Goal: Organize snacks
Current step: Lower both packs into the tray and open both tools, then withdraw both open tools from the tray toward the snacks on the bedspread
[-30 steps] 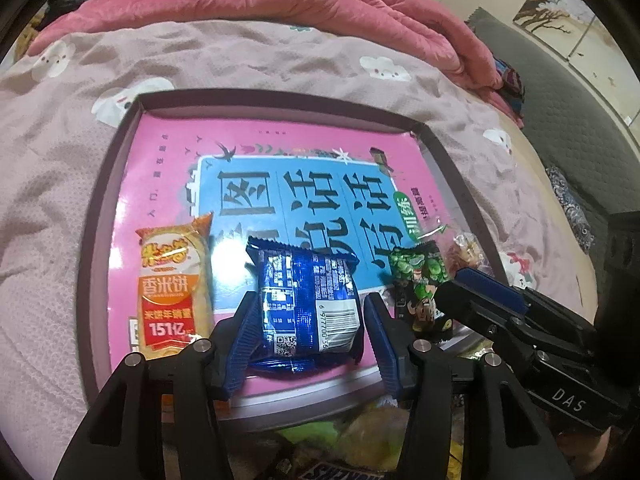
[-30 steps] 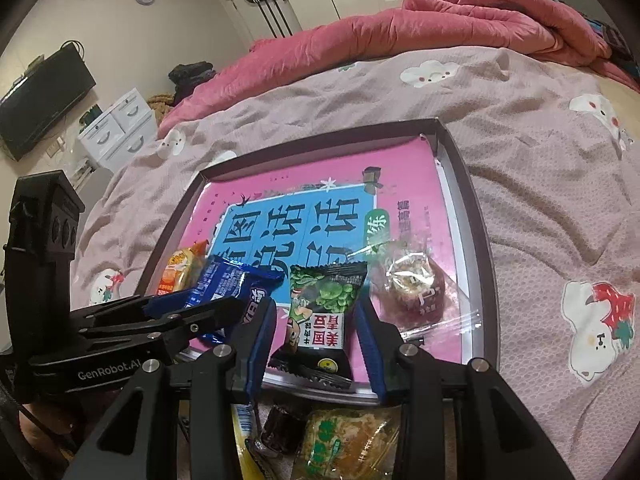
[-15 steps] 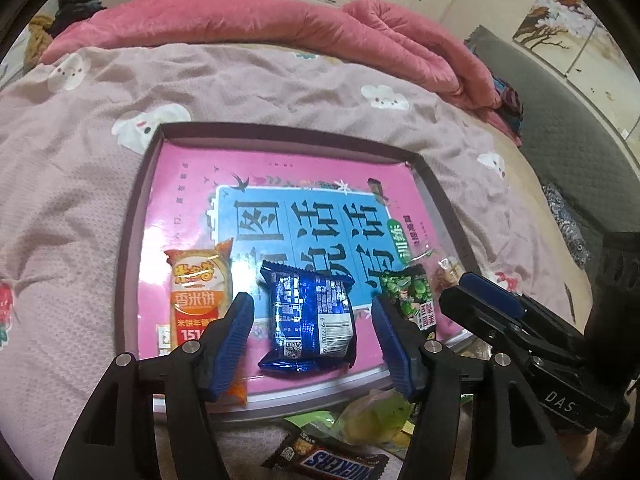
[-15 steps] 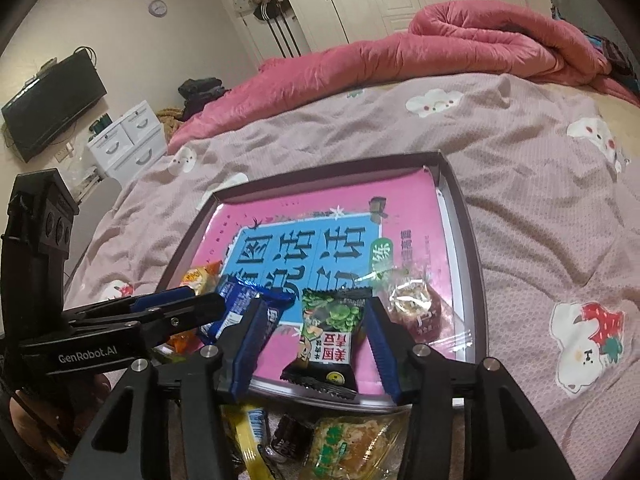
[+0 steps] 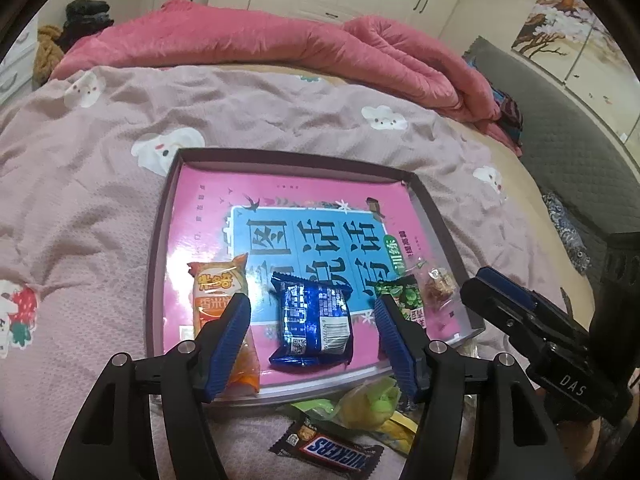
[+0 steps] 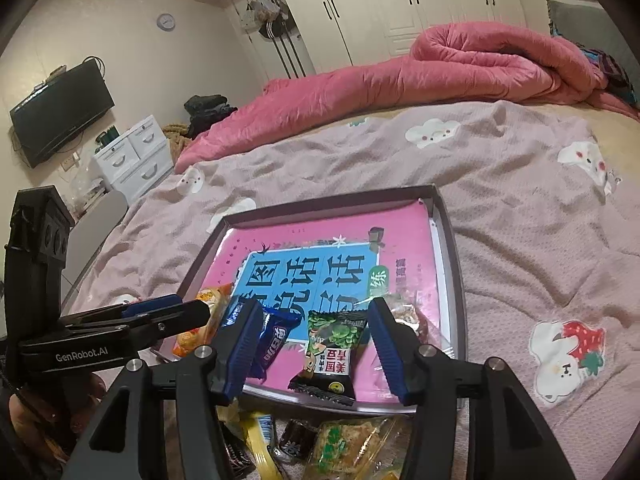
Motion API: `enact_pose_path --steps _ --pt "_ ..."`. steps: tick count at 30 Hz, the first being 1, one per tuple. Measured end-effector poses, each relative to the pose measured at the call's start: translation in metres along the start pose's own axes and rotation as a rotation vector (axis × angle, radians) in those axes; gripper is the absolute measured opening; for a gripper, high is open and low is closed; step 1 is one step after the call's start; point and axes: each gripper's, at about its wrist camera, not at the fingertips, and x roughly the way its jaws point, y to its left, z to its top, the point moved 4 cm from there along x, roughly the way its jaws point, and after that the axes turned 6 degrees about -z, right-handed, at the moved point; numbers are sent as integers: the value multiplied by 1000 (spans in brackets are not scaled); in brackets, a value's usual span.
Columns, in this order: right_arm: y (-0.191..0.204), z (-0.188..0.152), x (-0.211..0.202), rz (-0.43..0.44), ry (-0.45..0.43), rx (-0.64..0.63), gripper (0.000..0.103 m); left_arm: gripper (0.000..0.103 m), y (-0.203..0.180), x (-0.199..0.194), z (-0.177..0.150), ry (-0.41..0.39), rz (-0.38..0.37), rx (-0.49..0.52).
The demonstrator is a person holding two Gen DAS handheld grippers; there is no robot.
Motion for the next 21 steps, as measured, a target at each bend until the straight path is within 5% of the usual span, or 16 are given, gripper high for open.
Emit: enact_pose_path --steps 21 --pt "-8 -3 -34 -84 -56 -1 66 76 -2 -38 -7 -58 27 11"
